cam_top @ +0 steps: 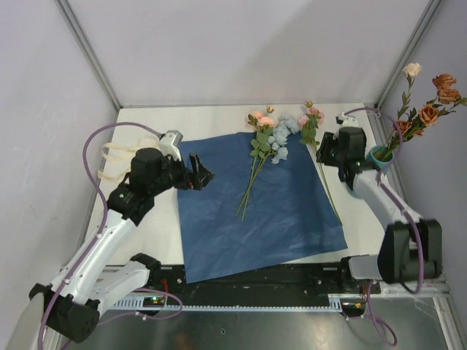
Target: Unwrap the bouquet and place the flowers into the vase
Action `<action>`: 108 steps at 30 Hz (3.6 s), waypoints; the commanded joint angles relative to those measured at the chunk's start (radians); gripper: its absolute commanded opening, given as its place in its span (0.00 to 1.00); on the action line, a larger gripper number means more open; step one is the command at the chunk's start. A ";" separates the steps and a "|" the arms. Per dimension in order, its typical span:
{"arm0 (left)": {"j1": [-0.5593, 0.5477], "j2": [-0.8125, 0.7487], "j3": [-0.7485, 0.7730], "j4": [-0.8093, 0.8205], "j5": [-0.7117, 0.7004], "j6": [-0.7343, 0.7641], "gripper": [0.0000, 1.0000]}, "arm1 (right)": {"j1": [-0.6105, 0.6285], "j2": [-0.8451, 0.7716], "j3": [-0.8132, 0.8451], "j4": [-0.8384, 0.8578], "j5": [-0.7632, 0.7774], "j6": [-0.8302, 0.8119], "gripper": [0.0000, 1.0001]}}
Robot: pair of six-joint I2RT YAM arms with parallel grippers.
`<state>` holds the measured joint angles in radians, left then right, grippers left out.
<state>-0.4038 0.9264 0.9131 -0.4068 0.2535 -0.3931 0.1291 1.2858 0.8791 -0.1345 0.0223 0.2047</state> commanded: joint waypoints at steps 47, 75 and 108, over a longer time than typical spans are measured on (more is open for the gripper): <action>-0.003 -0.108 -0.084 -0.067 -0.041 0.102 0.96 | -0.036 0.414 0.601 -0.246 0.100 -0.133 0.00; -0.001 -0.116 -0.084 -0.068 -0.054 0.106 0.96 | -0.272 -0.411 0.151 0.640 -0.072 -0.347 0.00; -0.002 -0.128 -0.086 -0.069 -0.059 0.108 0.97 | -0.325 -0.362 -0.044 0.199 0.231 -0.069 0.31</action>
<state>-0.4038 0.8169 0.8295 -0.4828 0.2035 -0.3126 -0.2123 0.9352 0.8288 0.1600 0.1612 0.0486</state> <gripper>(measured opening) 0.966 0.270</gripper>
